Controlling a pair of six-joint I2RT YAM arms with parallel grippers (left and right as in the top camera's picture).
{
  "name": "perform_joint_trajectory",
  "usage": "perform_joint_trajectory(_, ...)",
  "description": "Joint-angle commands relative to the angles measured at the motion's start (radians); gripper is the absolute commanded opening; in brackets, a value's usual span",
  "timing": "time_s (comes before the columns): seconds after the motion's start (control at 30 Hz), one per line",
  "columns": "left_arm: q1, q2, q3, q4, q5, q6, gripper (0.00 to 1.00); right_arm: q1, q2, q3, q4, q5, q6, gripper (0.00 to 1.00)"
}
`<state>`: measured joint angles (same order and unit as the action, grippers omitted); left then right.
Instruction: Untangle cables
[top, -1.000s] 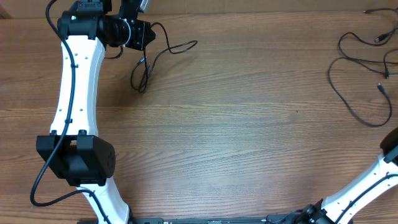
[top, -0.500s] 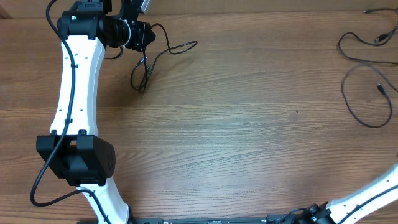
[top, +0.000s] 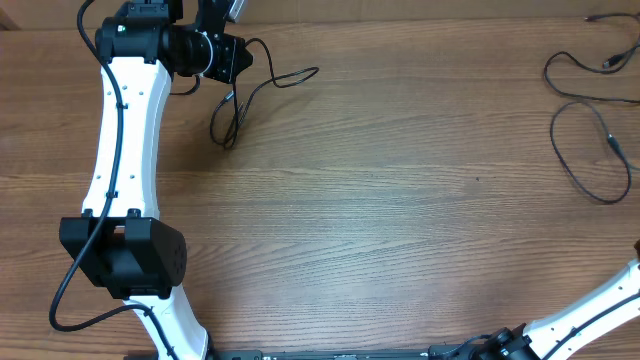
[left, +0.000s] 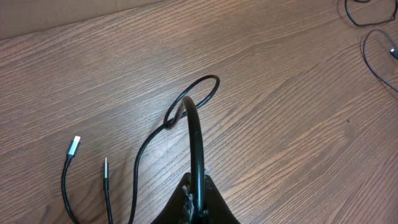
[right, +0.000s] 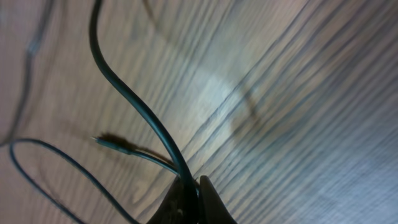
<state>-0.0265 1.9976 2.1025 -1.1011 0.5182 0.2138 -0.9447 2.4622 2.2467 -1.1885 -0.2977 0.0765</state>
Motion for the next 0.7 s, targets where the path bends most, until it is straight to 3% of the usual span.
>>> perform_joint_trajectory(0.0, -0.007, -0.010, 0.009, -0.002, -0.002, 0.019, 0.04, -0.008, -0.008, -0.055, 0.023, 0.036, -0.006, 0.04)
perform_joint_trajectory(0.13, -0.007, -0.010, 0.009, 0.003, -0.002, 0.019, 0.04, -0.008, -0.008, -0.076, 0.035, 0.035, -0.006, 0.05)
perform_joint_trajectory(0.2, -0.007, -0.010, 0.009, 0.003, -0.002, 0.019, 0.04, -0.008, -0.008, -0.074, 0.035, 0.035, -0.006, 0.15)
perform_joint_trajectory(0.23, -0.007, -0.010, 0.009, 0.003, -0.002, 0.019, 0.04, -0.008, -0.008, -0.074, 0.034, 0.035, -0.006, 0.32)
perform_joint_trajectory(0.3, -0.007, -0.010, 0.009, 0.003, -0.002, 0.019, 0.04, -0.008, -0.008, -0.074, 0.032, 0.035, -0.006, 0.84)
perform_joint_trajectory(0.33, -0.007, -0.010, 0.009, 0.003, -0.002, 0.019, 0.04, -0.008, -0.008, -0.074, 0.032, 0.035, -0.005, 1.00)
perform_joint_trajectory(0.43, -0.007, -0.010, 0.009, 0.003, -0.002, 0.019, 0.04, -0.008, -0.008, -0.074, 0.029, 0.014, -0.022, 1.00)
perform_joint_trajectory(0.67, -0.007, -0.010, 0.009, 0.049, 0.022, -0.008, 0.04, 0.049, -0.111, 0.015, -0.026, -0.255, -0.278, 0.96)
